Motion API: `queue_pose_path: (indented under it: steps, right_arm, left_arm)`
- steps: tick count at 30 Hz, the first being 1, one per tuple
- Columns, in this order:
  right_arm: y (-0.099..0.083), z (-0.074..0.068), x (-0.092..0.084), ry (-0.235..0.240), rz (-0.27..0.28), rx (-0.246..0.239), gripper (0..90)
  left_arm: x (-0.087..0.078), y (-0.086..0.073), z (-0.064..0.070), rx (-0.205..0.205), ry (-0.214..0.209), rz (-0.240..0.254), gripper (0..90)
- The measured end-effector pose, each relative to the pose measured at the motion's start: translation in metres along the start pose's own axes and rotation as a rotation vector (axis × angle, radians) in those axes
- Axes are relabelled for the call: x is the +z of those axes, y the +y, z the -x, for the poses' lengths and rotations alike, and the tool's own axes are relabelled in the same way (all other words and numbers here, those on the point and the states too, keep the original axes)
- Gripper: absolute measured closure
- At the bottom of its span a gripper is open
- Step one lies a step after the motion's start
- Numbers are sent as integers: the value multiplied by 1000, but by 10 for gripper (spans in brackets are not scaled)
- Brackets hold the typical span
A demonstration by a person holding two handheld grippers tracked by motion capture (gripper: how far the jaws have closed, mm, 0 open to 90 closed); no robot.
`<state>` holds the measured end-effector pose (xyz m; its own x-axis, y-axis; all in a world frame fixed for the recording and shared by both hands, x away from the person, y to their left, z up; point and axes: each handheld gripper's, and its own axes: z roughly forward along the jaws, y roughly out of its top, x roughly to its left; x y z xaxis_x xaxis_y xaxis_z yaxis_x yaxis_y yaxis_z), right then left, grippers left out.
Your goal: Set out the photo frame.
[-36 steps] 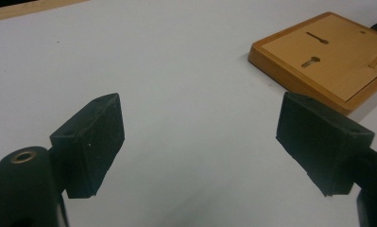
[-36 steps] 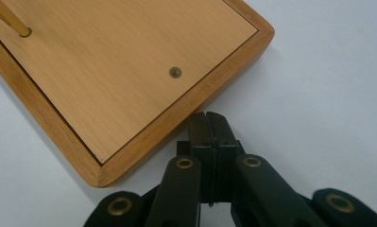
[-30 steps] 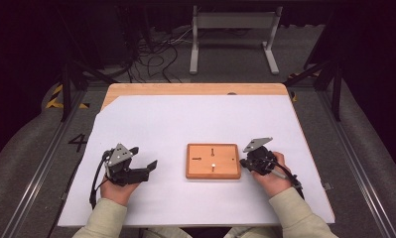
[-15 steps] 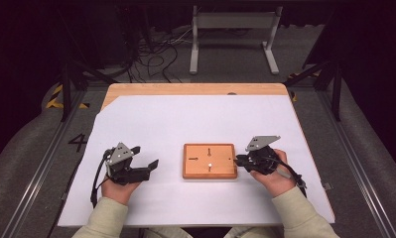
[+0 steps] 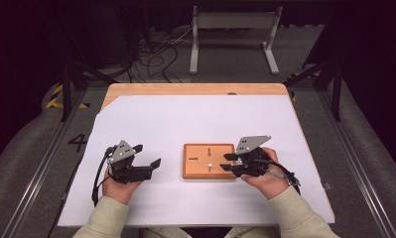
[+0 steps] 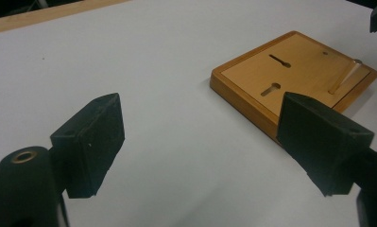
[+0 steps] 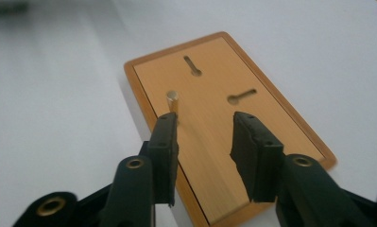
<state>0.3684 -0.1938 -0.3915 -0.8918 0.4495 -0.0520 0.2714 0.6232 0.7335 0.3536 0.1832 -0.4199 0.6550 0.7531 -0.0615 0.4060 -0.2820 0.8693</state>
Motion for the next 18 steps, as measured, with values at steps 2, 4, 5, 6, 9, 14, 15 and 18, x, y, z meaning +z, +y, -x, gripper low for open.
queue_pose_path:
  steps: [2, 4, 5, 6, 9, 14, 15, 18]
  right_arm:
    - [4, -2, 5, 14, -4, -17, 591]
    - [8, -3, 10, 28, 3, -34, 593]
    - [10, -4, 11, 32, 6, -39, 595]
    - [10, -4, 11, 32, 6, -39, 595]
    - [13, -6, 20, 50, 3, -61, 613]
    - [14, -8, 32, 69, -5, -67, 592]
    - [14, -8, 35, 71, -11, -65, 592]
    - [13, -7, 44, 76, -36, -77, 614]
  left_arm:
    - [0, 0, -1, -2, 1, 4, 152]
    - [0, 0, -1, -4, 2, 4, 151]
    - [0, 0, -1, -5, 2, 4, 151]
    - [0, 0, -1, -5, 2, 4, 152]
    - [-1, -1, -1, -6, 1, 5, 152]
    - [-1, -1, -1, -8, 6, -6, 168]
    - [-1, -2, -1, -9, 6, -8, 175]
    - [-1, -2, -1, -8, 7, -10, 184]
